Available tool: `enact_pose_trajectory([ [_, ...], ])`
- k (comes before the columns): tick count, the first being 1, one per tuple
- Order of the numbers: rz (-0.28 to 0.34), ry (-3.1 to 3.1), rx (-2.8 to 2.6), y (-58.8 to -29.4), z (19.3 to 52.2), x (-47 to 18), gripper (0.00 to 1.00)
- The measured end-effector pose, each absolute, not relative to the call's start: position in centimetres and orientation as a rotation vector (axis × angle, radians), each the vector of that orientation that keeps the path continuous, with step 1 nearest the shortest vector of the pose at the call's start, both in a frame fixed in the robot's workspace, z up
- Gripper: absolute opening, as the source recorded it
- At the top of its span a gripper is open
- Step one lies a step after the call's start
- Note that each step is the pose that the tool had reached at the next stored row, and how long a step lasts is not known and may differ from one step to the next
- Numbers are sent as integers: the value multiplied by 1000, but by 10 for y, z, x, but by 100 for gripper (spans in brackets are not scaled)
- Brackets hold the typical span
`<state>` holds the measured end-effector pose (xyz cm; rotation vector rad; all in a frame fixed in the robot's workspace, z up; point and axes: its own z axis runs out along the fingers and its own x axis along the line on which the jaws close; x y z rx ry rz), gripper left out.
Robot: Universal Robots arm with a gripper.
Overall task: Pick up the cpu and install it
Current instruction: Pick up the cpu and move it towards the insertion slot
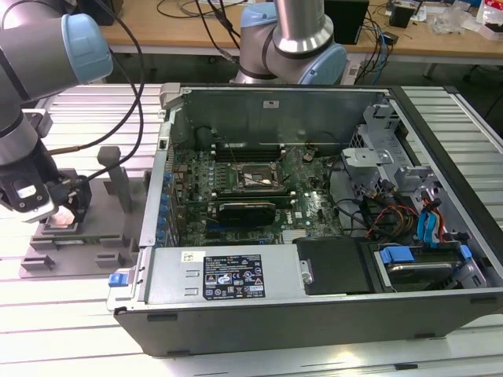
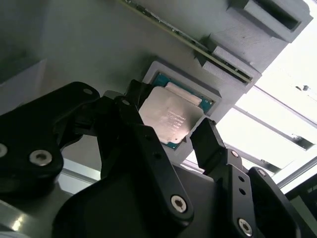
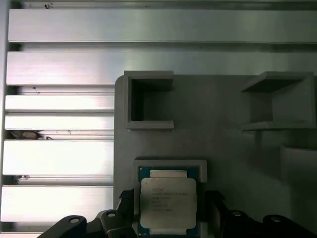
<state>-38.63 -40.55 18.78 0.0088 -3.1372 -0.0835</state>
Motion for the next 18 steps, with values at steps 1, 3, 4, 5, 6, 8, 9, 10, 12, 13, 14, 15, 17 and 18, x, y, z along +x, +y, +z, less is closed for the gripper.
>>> enact_pose_trajectory([
  [1, -83, -3137, 9, -405, 188, -386, 68],
  [3, -84, -3137, 9, -405, 188, -386, 68],
  [4, -83, -3137, 9, -405, 188, -386, 68],
  [5, -83, -3137, 9, -405, 188, -386, 68],
  [6, -84, -3137, 9, -405, 188, -386, 68],
  [8, -83, -3137, 9, -405, 188, -386, 68],
  [9, -84, -3137, 9, -405, 188, -386, 68],
  [10, -83, -3137, 9, -404, 188, -386, 68],
  [12, -83, -3137, 9, -404, 188, -386, 59],
  [13, -84, -3137, 9, -404, 190, -386, 59],
  [14, -83, -3137, 9, -404, 192, -386, 59],
  [15, -84, -3137, 9, -404, 193, -386, 54],
  [17, -84, -3137, 9, -404, 195, -386, 54],
  [18, -84, -3137, 9, -404, 197, -386, 54],
])
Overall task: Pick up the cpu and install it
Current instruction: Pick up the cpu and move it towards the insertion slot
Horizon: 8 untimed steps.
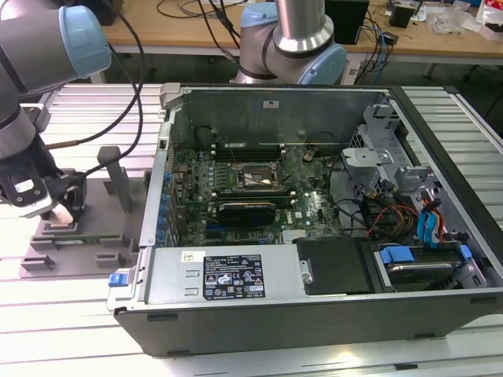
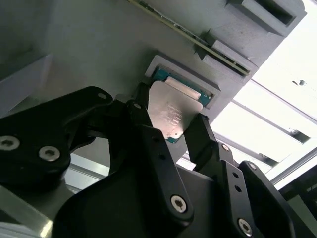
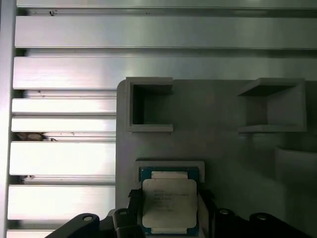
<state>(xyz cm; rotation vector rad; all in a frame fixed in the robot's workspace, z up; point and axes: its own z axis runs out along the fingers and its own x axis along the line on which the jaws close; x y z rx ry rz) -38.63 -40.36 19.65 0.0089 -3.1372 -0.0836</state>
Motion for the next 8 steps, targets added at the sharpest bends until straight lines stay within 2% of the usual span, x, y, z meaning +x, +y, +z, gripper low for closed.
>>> enact_pose_trajectory([
  [3, -84, -3137, 9, -404, 198, -386, 55],
  [4, -84, -3137, 9, -404, 199, -386, 61],
  [8, -81, -3137, 20, -404, 198, -386, 61],
])
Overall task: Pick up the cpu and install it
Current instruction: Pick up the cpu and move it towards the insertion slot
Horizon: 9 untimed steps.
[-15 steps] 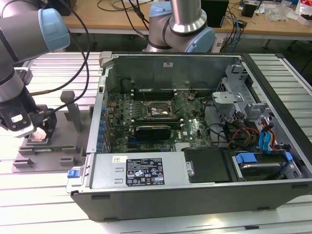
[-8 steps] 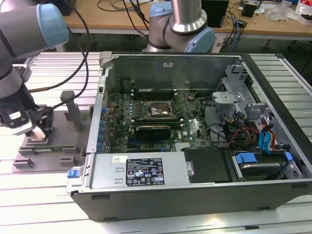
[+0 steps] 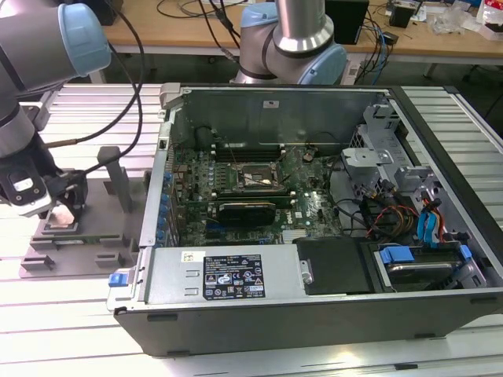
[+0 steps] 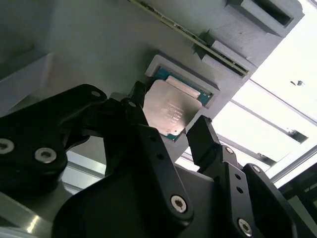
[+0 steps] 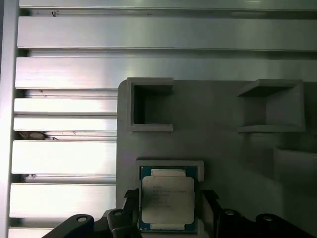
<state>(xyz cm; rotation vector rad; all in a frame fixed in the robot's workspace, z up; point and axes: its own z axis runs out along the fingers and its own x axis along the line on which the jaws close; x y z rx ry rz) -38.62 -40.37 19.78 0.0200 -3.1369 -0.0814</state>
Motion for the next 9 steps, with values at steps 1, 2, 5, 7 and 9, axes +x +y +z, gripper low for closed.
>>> enact_pose_trajectory([
  [1, -81, -3137, 21, -404, 197, -386, 61],
  [2, -81, -3137, 21, -404, 195, -386, 61],
  [5, -81, -3137, 24, -404, 194, -386, 61],
  [7, -81, -3137, 25, -404, 192, -386, 61],
  [9, -81, -3137, 26, -404, 190, -386, 61],
])
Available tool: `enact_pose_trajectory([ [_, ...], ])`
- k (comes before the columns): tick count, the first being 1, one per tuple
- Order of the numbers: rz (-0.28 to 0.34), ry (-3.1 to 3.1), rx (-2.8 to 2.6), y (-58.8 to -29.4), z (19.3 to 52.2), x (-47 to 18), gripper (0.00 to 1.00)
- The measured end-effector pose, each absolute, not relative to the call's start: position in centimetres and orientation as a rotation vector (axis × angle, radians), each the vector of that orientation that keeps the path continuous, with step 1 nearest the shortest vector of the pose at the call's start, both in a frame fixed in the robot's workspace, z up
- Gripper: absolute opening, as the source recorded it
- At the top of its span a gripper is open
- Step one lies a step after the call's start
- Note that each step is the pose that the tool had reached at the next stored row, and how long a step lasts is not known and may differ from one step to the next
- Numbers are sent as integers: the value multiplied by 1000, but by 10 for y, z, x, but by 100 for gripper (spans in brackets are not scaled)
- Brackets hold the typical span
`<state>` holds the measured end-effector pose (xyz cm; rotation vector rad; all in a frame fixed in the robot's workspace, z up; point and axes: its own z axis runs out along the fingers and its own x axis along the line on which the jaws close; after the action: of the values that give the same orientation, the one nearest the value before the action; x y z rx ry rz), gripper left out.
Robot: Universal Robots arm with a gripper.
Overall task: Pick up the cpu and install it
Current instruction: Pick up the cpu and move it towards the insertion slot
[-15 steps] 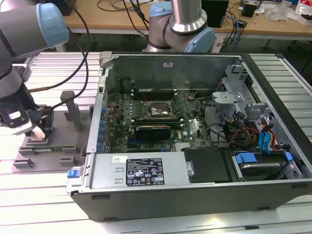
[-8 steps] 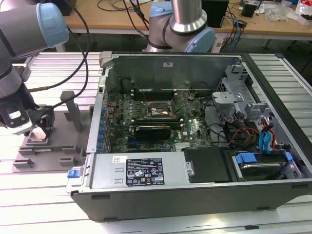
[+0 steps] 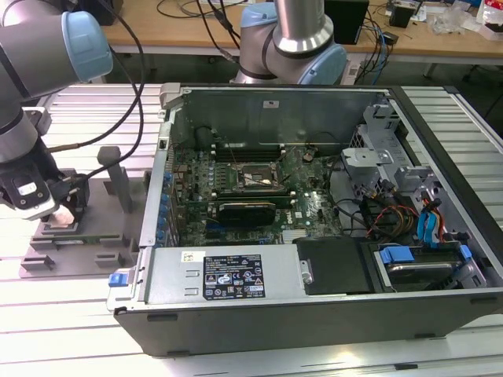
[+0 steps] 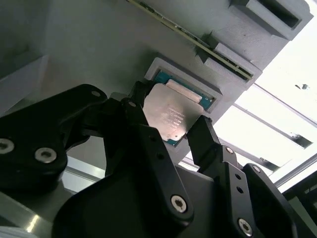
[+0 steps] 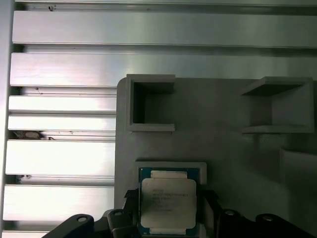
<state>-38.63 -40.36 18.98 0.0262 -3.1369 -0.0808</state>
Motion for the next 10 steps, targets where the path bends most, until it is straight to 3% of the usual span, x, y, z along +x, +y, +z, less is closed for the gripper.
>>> enact_pose_trajectory([
  [5, -81, -3137, 26, -404, 189, -386, 61],
  [7, -80, -3137, 26, -404, 189, -386, 55],
  [10, -81, -3137, 26, -404, 189, -386, 55],
])
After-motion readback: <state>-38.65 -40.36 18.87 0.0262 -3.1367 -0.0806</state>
